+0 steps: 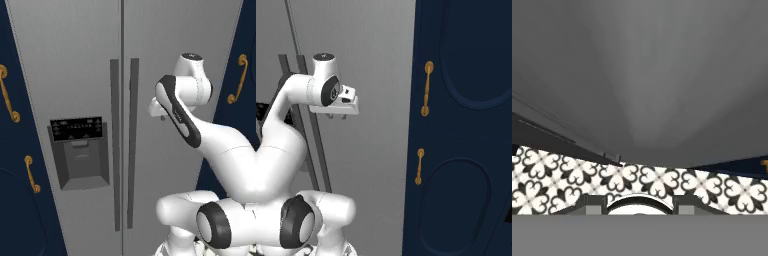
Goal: Take the strawberry from the fridge and place it on top of the pancake, located on the dining counter.
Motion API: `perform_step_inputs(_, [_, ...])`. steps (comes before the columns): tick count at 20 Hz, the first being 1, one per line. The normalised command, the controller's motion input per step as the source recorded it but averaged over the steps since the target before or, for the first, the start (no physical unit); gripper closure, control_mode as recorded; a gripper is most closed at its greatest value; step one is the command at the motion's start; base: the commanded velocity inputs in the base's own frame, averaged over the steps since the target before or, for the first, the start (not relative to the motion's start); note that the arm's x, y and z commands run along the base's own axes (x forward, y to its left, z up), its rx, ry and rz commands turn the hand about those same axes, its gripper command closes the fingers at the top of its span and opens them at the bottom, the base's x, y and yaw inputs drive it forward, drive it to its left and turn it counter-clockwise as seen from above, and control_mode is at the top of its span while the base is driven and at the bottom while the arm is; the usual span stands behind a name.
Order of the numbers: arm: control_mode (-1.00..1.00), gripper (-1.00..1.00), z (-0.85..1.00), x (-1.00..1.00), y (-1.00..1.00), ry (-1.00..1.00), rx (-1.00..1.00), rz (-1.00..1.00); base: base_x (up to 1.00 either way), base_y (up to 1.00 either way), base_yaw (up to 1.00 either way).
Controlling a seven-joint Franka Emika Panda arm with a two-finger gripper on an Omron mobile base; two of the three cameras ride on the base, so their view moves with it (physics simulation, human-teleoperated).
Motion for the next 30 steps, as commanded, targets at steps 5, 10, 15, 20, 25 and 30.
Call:
perform_step_inputs(5, [-1.0,-1.0,0.0,-0.64,0.02,-0.11,0.0,0.01,0.0,0.0,0.0])
perform_step_inputs(10, [-1.0,-1.0,0.01,-1.0,0.0,-0.29,-0.01,0.0,0.0,0.0,0.0])
perform_step_inputs(15, [-1.0,-1.0,0.0,-0.7,0.0,-0.12,0.0,-0.01,0.0,0.0,0.0])
perform_step_inputs(20, [-1.0,-1.0,0.18,-0.72,0.0,0.0,0.0,-0.12,0.0,0.0,0.0])
perform_step_inputs(25, [-1.0,-1.0,0.38,-0.52,0.0,0.0,0.0,-0.14,0.0,0.0,0.0])
perform_step_inputs(30, [-1.0,-1.0,0.38,-0.47,0.0,0.0,0.0,0.0,0.0,0.0,0.0])
